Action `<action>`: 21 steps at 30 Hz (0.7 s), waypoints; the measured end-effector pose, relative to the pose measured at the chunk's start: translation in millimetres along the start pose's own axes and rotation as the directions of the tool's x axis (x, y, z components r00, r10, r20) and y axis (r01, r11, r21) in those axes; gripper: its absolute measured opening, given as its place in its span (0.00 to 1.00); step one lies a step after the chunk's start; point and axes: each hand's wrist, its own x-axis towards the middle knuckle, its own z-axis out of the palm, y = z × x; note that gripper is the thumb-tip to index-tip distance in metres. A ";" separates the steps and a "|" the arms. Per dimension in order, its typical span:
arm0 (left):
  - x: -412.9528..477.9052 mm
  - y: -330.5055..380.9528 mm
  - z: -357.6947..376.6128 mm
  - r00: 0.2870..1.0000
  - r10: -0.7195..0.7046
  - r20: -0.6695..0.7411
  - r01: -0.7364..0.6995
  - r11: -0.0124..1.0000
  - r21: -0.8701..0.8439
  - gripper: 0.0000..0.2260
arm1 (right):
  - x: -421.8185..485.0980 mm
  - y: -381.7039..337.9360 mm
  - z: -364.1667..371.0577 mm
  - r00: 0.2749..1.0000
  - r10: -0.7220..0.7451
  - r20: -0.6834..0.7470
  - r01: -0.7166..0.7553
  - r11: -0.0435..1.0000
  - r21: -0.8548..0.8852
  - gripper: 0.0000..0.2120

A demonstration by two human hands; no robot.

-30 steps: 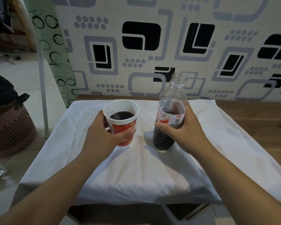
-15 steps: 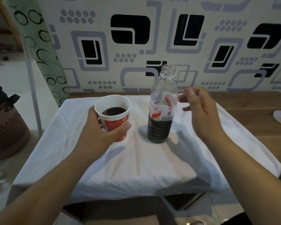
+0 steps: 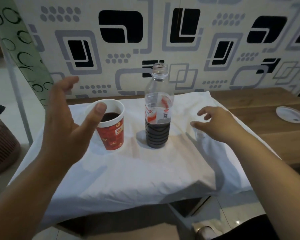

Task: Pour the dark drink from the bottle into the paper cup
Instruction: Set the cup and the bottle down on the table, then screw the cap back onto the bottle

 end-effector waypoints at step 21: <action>22.0 80.1 43.6 0.966 0.109 0.233 -0.133 0.987 0.091 0.30 | 1.3 -15.2 10.6 0.996 0.026 0.082 -0.019 0.996 -0.093 0.08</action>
